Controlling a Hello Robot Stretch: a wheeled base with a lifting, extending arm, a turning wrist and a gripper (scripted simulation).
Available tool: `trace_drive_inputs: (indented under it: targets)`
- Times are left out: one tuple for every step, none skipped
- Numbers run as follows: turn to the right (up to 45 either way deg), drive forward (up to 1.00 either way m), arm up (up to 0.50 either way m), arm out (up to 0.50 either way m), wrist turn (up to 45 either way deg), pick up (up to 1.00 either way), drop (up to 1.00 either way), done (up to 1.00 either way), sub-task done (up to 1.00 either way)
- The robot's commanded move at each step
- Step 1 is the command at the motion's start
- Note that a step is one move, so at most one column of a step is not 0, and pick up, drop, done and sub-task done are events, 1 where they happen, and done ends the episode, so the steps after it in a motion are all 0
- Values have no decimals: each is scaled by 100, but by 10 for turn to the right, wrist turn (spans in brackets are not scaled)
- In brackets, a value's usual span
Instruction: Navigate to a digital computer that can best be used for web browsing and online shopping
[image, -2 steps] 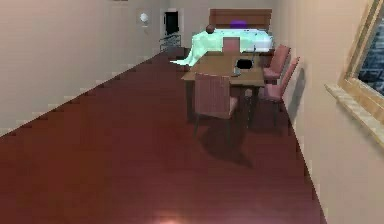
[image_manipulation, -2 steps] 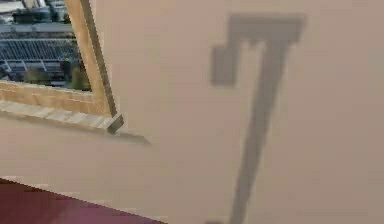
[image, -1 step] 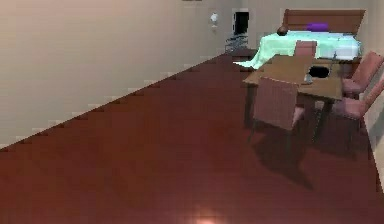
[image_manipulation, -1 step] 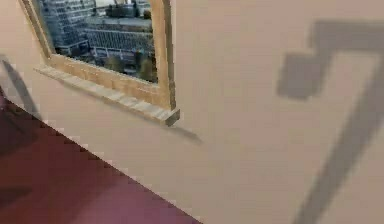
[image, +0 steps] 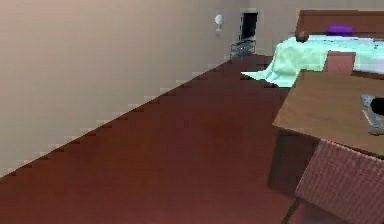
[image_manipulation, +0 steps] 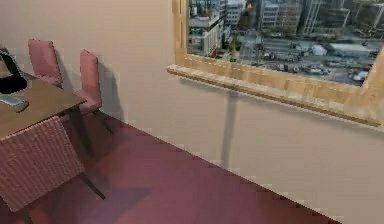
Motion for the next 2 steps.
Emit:
trace_drive_inputs:
  targets:
    - [-30,0,0,0,0,0,0,0,0]
    - [0,90,0,0,0,0,0,0,0]
